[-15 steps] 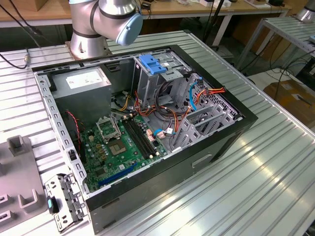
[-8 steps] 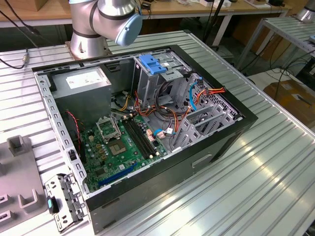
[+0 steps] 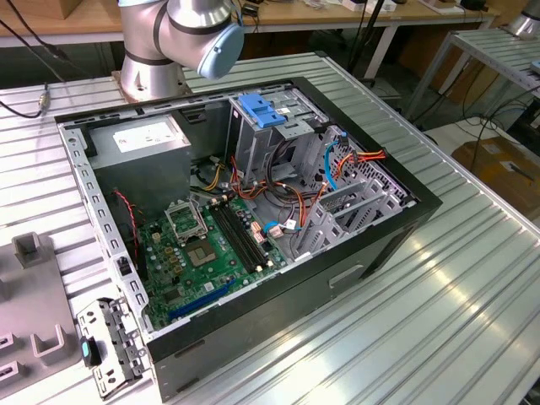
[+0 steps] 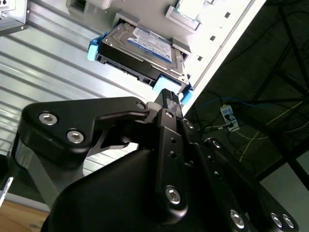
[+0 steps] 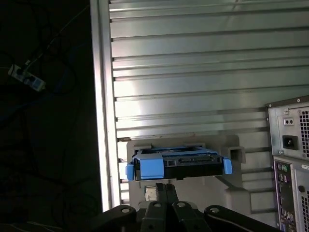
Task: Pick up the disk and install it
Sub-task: 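Reach for the disk, then pick up the disk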
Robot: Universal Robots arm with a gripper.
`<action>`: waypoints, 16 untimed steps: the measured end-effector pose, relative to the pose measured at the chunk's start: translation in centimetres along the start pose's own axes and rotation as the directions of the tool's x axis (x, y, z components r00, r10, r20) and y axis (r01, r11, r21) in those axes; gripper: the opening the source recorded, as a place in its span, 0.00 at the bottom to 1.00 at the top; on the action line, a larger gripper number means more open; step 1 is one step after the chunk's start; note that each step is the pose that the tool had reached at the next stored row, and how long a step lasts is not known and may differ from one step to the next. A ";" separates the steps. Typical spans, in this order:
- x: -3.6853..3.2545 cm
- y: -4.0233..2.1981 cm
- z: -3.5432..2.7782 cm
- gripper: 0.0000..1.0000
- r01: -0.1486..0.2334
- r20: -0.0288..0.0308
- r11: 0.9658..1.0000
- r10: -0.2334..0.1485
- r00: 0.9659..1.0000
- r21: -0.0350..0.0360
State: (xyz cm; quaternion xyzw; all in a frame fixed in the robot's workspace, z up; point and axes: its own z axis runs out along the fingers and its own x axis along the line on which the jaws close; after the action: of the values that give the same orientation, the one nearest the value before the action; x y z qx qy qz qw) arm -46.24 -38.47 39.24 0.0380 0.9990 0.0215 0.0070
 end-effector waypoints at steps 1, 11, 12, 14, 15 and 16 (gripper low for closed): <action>0.05 0.00 0.01 0.11 0.000 0.000 1.000 0.000 1.000 0.000; 0.07 0.00 0.03 0.11 0.000 -0.001 1.000 0.000 1.000 0.000; 0.07 0.00 0.03 0.11 0.000 -0.001 1.000 0.000 1.000 0.000; 0.07 0.00 0.03 0.11 0.000 -0.001 1.000 0.000 1.000 0.000; 0.07 0.00 0.03 0.11 0.000 -0.001 1.000 0.000 1.000 0.000; 0.07 0.00 0.03 0.11 0.000 -0.001 1.000 0.000 1.000 0.000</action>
State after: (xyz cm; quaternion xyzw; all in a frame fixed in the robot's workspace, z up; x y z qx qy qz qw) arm -46.31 -38.46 39.21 0.0379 0.9990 0.0215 0.0064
